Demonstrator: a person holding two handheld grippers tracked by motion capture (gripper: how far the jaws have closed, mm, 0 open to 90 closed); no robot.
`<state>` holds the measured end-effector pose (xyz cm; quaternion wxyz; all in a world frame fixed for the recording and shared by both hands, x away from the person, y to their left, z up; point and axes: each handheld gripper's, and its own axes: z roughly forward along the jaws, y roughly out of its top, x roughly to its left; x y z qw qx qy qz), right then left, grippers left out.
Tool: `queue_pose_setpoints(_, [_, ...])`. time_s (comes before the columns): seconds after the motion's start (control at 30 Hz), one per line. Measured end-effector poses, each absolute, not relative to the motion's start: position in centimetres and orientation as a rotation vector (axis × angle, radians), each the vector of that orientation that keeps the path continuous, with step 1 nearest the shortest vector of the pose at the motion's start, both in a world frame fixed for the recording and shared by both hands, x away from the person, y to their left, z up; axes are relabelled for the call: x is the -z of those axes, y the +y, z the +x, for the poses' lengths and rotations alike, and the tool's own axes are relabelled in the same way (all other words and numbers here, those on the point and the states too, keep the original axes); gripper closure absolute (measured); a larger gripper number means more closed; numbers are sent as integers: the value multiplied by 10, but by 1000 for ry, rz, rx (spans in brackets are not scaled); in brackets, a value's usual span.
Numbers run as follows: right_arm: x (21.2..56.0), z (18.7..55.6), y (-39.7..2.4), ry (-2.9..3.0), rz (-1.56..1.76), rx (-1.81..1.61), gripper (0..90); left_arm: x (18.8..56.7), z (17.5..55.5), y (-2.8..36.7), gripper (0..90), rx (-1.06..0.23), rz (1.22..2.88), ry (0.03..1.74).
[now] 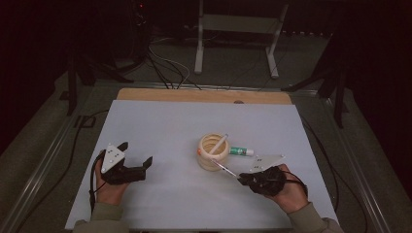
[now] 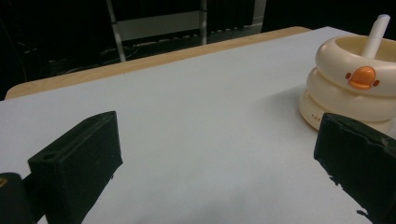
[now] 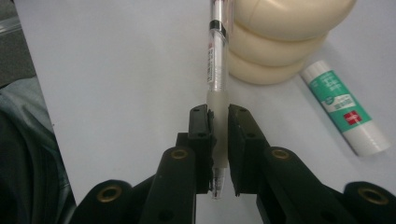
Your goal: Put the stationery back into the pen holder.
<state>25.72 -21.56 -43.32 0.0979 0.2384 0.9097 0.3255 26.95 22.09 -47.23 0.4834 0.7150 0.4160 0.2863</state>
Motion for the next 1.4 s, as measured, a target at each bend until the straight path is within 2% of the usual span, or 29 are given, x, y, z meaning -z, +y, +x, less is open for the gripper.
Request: queue_pose_setpoints(1.4, [371,307,-207,2692,682,-855,812,473,270,221,14,-696,1742,1016])
